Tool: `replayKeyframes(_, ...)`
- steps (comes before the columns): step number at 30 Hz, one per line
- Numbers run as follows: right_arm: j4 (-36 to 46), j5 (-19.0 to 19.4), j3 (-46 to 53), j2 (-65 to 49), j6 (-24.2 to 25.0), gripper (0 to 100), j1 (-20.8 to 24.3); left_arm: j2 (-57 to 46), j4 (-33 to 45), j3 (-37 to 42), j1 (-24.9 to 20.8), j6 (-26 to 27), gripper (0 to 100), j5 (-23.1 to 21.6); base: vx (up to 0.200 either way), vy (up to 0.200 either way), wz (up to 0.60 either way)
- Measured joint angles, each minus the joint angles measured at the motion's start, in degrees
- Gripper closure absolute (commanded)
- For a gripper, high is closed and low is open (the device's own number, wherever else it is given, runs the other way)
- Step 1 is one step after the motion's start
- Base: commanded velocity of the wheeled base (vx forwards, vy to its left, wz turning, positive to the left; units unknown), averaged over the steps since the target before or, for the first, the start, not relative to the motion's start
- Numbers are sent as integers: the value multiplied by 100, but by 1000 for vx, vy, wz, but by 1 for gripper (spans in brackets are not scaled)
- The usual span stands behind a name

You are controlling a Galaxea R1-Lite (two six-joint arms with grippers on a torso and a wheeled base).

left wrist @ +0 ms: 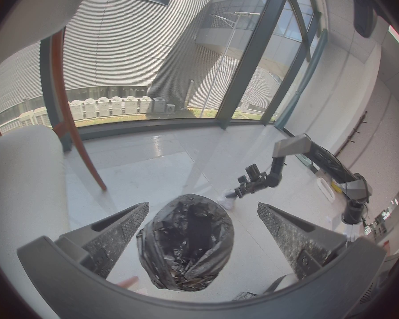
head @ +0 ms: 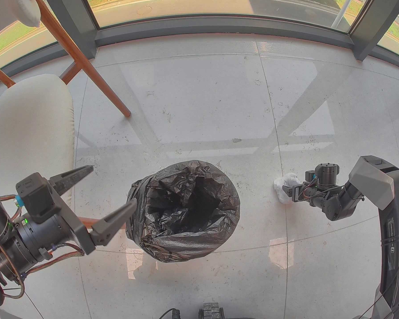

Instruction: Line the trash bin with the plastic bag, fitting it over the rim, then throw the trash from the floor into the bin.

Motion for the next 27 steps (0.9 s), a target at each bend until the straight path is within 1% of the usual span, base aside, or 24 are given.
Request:
replayKeyframes(4, -66, 7, -48, 177, 11, 100, 12, -116, 9, -27, 472, -41, 0, -4, 0, 0, 0)
replayKeyframes(8, -78, 22, -6, 141, 112, 100, 15, -193, 20, -30, 937, -228, 0, -15, 0, 0, 0)
replayKeyframes(12, -39, 49, 193, -322, 449, 100, 48, -334, 143, 0, 1112, -369, 0, -9, 0, 0, 0)
replayKeyframes(15, 76, 79, 418, -886, 724, 100, 133, -477, 357, 11, 1180, -422, 0, 16, 0, 0, 0)
replayKeyframes(18, 355, 121, 680, -1596, 998, 100, 301, -640, 589, 2, 1254, -463, 0, 44, 0, 0, 0)
replayKeyframes(21, 768, 185, 986, -2416, 1300, 100, 601, -816, 767, -27, 1331, -512, 0, 65, 0, 0, 0)
replayKeyframes(24, 1212, 224, 1284, -3188, 1559, 100, 1051, -959, 923, -39, 1390, -553, 0, 82, 0, 0, 0)
replayKeyframes(27, 1653, 257, 1613, -3990, 1808, 100, 1801, -1106, 1048, -55, 1440, -602, 0, 95, 0, 0, 0)
